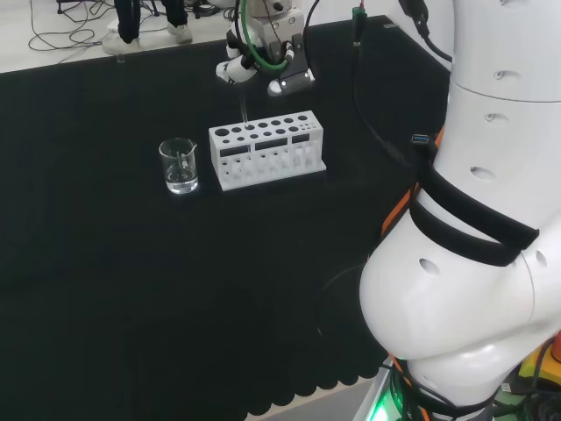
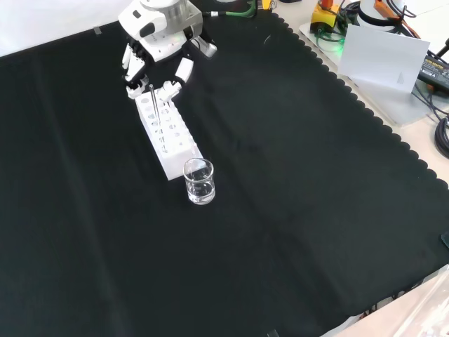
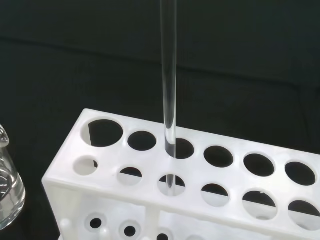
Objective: Take the glass rod from the white test tube rack.
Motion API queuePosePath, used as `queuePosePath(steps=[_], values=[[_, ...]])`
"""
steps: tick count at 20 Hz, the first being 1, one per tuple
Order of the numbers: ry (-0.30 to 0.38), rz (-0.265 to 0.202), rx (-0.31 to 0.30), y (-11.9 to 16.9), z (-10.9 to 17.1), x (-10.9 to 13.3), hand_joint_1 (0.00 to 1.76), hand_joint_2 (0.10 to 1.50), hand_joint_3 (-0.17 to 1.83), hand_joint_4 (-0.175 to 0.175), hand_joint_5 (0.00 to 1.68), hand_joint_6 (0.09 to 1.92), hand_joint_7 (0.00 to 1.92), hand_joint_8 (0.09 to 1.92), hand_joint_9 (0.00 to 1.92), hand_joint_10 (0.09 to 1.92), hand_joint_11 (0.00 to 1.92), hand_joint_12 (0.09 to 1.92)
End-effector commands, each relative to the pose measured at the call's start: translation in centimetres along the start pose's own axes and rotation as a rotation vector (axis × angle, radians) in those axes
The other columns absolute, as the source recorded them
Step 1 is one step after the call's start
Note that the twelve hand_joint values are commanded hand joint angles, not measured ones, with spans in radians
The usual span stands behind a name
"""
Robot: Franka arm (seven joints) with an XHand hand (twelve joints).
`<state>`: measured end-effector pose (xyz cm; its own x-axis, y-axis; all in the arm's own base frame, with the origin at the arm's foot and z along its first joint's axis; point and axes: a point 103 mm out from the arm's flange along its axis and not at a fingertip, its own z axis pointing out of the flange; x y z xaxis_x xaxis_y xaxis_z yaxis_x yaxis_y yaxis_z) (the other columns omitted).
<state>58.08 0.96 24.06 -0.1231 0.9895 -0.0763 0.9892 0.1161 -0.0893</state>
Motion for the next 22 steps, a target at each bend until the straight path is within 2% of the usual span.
queuePosePath(steps=[1,10,18,21,22], values=[[-0.009,-0.002,-0.001,-0.02,0.12,-0.07,0.65,0.97,0.45,-0.130,0.59,0.96,0.88,0.90,1.14,0.86,1.02,1.19],[-0.018,-0.011,0.004,0.23,0.48,0.07,0.88,0.91,0.52,-0.172,0.71,0.90,0.98,0.88,1.34,0.76,1.38,0.95],[-0.036,-0.016,0.014,0.47,0.31,0.53,0.92,0.90,0.55,-0.175,0.73,0.90,1.00,0.88,1.38,0.76,1.45,0.93],[-0.017,-0.012,0.000,0.35,0.17,0.67,0.94,0.89,0.56,-0.175,0.75,0.89,1.02,0.87,1.39,0.74,1.49,0.90],[-0.010,-0.009,-0.009,0.34,0.11,0.72,1.00,0.96,0.45,-0.171,0.78,1.01,1.03,0.87,1.41,0.73,1.53,0.85]])
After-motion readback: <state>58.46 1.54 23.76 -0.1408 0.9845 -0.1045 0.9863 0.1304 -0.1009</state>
